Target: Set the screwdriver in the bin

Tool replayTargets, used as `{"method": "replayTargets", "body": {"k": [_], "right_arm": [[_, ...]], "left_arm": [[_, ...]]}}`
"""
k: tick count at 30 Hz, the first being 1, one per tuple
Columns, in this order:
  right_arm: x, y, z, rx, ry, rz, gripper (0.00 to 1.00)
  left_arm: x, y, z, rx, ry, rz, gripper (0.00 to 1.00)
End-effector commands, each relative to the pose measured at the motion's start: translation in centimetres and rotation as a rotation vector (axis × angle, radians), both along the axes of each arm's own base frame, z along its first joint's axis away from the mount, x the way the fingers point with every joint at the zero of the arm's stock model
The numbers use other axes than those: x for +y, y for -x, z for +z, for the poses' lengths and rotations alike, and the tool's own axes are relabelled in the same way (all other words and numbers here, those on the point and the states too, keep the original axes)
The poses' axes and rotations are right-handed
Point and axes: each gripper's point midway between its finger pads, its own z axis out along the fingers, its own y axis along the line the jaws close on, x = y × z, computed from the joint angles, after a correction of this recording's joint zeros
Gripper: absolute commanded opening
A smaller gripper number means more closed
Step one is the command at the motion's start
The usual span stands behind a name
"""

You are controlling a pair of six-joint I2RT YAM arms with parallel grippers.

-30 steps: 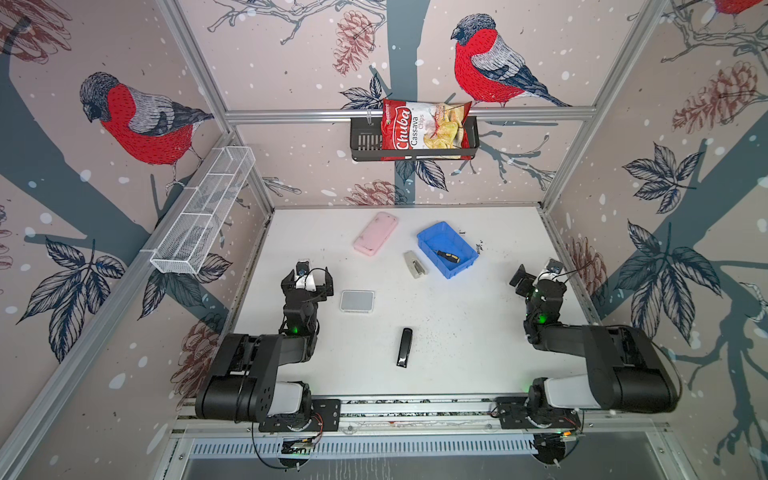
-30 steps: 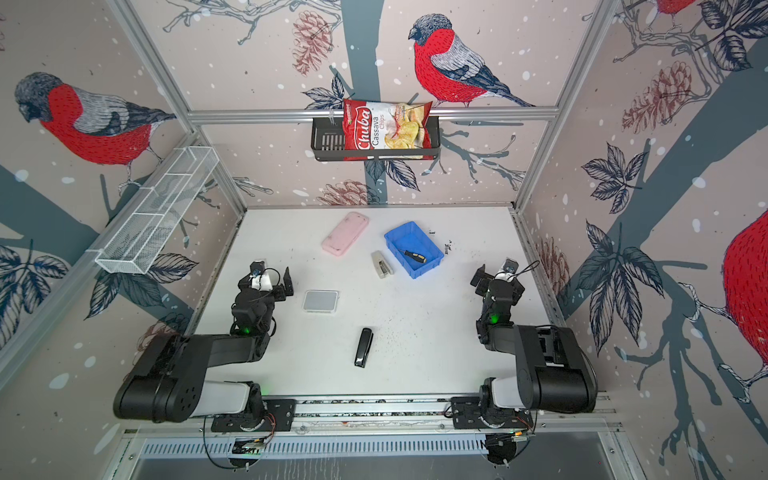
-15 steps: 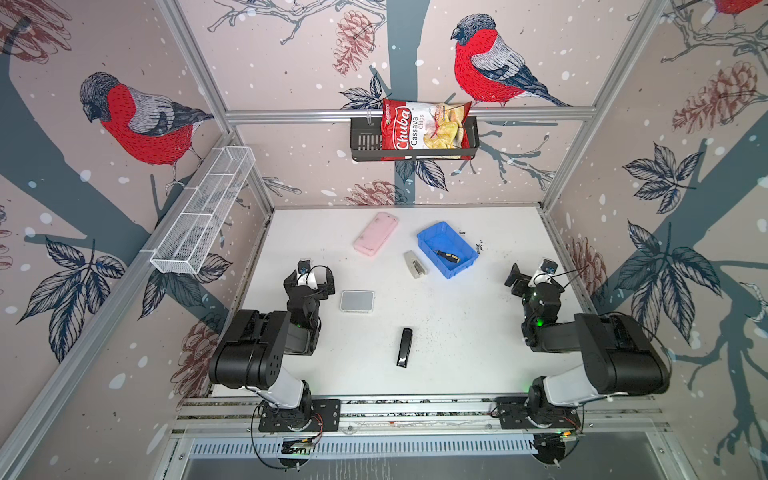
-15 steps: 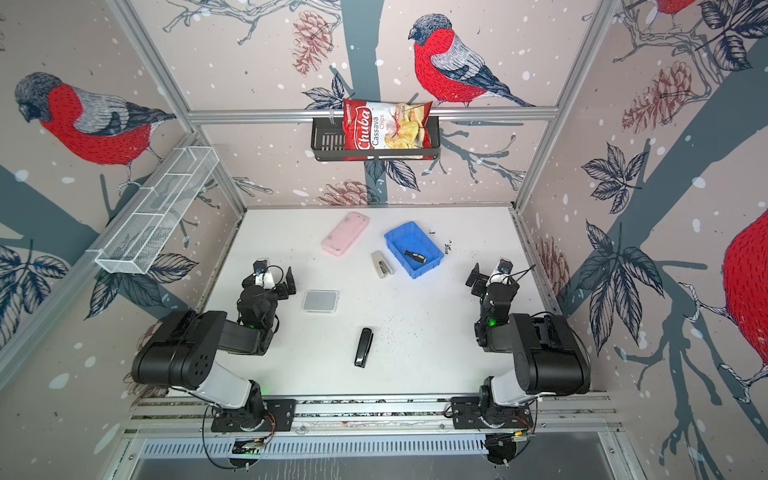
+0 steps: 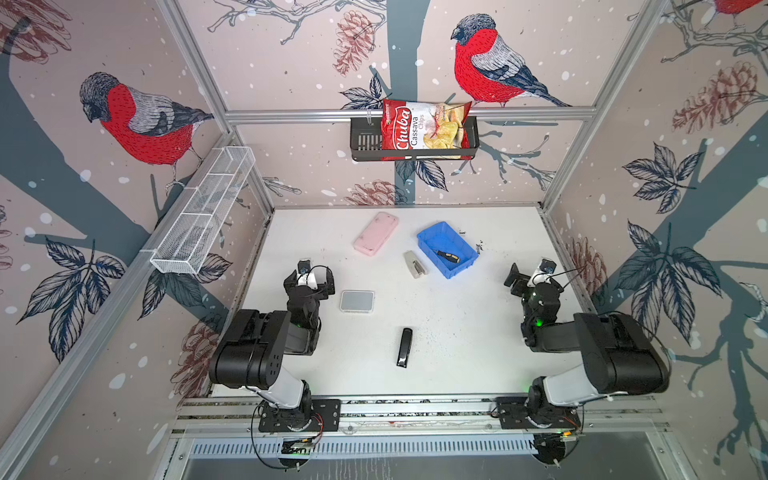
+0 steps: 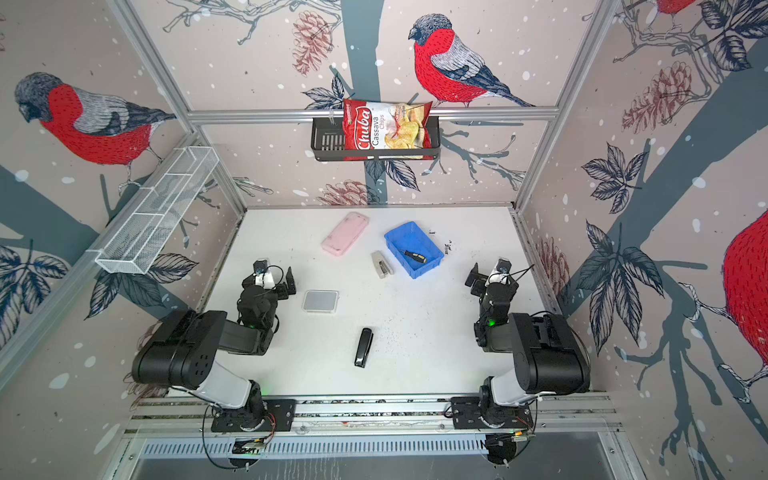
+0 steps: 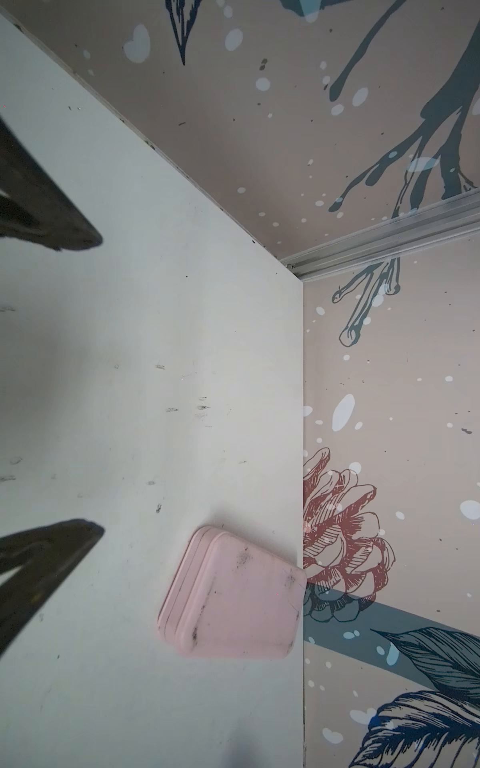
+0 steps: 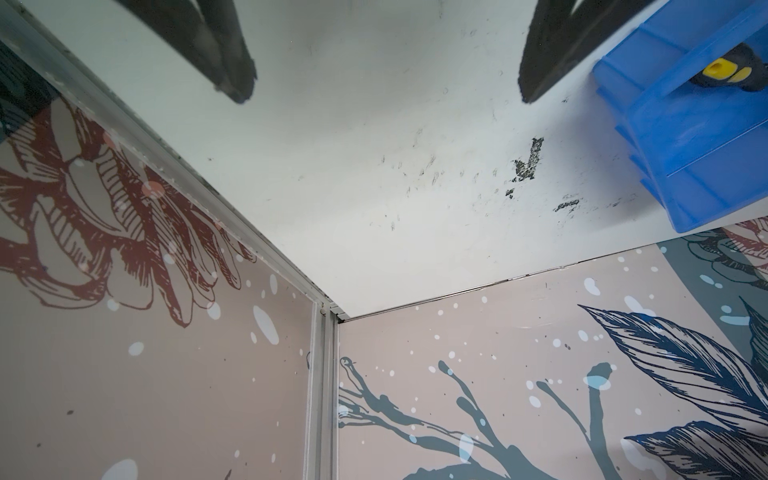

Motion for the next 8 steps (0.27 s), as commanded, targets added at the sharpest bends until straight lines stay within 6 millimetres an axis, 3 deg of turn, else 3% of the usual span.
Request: {"method": "replayTargets", "body": {"k": [1, 8], "right_arm": [[-0.10, -0.20, 0.97, -0.038, 0.006, -0.007, 1.00], [-0.04, -0.14, 1.04, -0.042, 0.008, -0.007, 1.00]], "left_arm": [[0.08, -0.33, 1.51, -0.062, 0.015, 0.005, 0.99], [0.11, -0.24, 1.58, -0.066, 0.015, 0.006, 0.99]]}}
